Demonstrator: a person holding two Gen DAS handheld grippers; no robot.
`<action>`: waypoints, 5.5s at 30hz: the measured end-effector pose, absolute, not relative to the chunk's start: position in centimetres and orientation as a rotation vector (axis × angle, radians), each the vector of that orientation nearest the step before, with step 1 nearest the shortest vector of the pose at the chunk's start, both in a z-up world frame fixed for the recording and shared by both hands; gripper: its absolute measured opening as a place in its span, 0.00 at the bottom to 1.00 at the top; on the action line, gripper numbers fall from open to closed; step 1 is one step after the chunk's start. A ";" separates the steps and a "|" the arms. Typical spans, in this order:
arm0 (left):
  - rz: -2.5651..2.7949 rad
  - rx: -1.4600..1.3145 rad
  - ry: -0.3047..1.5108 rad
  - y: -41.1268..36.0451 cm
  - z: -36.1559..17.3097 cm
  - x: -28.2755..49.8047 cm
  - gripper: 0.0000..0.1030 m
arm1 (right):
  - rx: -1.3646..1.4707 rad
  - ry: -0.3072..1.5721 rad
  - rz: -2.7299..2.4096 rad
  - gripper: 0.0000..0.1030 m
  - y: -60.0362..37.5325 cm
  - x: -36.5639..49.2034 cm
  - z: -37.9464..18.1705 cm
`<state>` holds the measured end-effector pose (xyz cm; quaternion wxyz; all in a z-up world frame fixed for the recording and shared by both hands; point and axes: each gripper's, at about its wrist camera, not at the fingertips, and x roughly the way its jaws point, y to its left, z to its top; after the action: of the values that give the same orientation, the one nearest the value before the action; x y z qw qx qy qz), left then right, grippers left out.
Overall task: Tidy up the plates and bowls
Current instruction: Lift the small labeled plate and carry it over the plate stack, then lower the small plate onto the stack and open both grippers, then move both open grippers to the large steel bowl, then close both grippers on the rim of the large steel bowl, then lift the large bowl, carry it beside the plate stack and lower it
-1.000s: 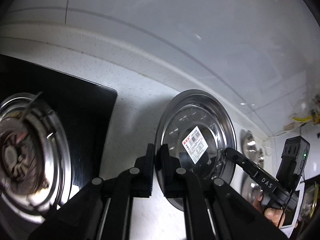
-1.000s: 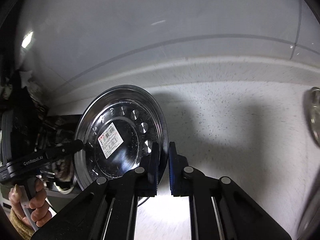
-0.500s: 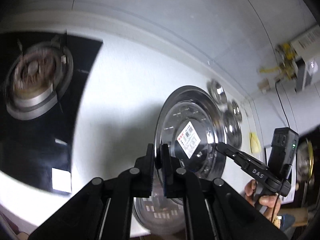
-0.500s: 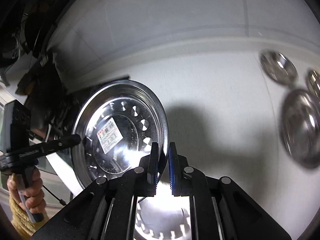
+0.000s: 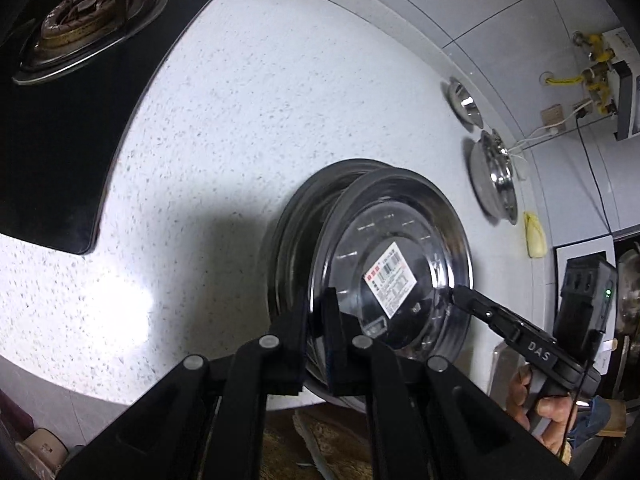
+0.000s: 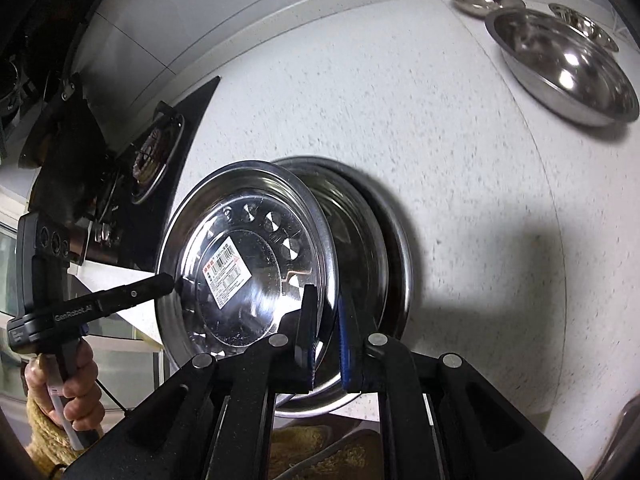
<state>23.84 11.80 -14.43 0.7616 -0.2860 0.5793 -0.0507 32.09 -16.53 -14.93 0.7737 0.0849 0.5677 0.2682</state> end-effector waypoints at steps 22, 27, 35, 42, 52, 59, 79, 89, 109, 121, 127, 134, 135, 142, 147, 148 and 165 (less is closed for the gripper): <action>-0.096 -0.625 1.239 11.3 -15.0 25.0 0.06 | 0.198 1.205 0.569 0.09 -17.8 30.9 -16.0; -0.080 -0.629 1.262 11.2 -16.1 25.3 0.06 | 0.193 1.234 0.564 0.09 -17.5 31.3 -17.0; -0.067 -0.610 1.260 10.9 -16.5 26.0 0.06 | 0.202 1.239 0.571 0.09 -17.6 31.9 -17.5; -0.060 -0.587 1.253 10.5 -16.4 26.2 0.06 | 0.232 1.237 0.598 0.15 -18.1 32.1 -17.3; -0.049 -0.544 1.223 10.2 -15.8 25.6 0.08 | 0.204 1.184 0.630 0.31 -18.7 32.1 -15.8; -0.030 -0.538 1.124 10.7 -12.9 24.6 0.08 | 0.234 1.157 0.640 0.37 -20.2 32.0 -14.7; -0.211 -0.693 1.086 -6.2 -7.5 36.4 0.56 | 0.287 0.993 0.337 0.79 -38.8 41.9 -10.0; -0.062 -0.654 1.163 -12.6 -12.4 46.5 0.56 | 0.246 1.068 0.266 0.79 -40.8 49.6 -12.6; -0.128 -0.638 1.248 -14.8 -17.6 53.1 0.27 | 0.218 1.178 0.239 0.31 -39.7 54.1 -17.2; -0.188 -0.648 1.277 -15.7 -18.3 53.1 0.10 | 0.199 1.185 0.263 0.13 -38.4 54.3 -17.3; -0.188 -0.650 1.261 -15.5 -16.4 51.1 0.10 | 0.201 1.152 0.270 0.12 -38.2 53.4 -16.0; -0.198 -0.676 1.231 -15.7 -13.1 45.0 0.10 | 0.203 1.089 0.303 0.12 -38.8 48.7 -12.2; -0.200 -0.684 1.235 -15.8 -13.1 44.1 0.10 | 0.206 1.083 0.312 0.12 -38.8 47.8 -11.8; -0.182 -0.643 1.249 -16.0 -13.1 36.4 0.10 | 0.173 1.093 0.327 0.11 -38.2 40.4 -11.9; -0.188 -0.623 1.295 -16.1 -14.7 32.7 0.10 | 0.178 1.130 0.330 0.11 -37.8 36.7 -13.3; -0.192 -0.619 1.307 -16.1 -15.0 32.4 0.10 | 0.179 1.137 0.327 0.11 -37.9 36.5 -13.7; -0.190 -0.580 1.310 -17.4 -16.8 31.2 0.12 | 0.224 1.187 0.311 0.11 -39.1 35.9 -16.6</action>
<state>31.16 -17.39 -16.79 0.7501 -0.2652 0.5995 -0.0869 35.92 -39.11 -16.56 0.8116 0.1049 0.5559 0.1457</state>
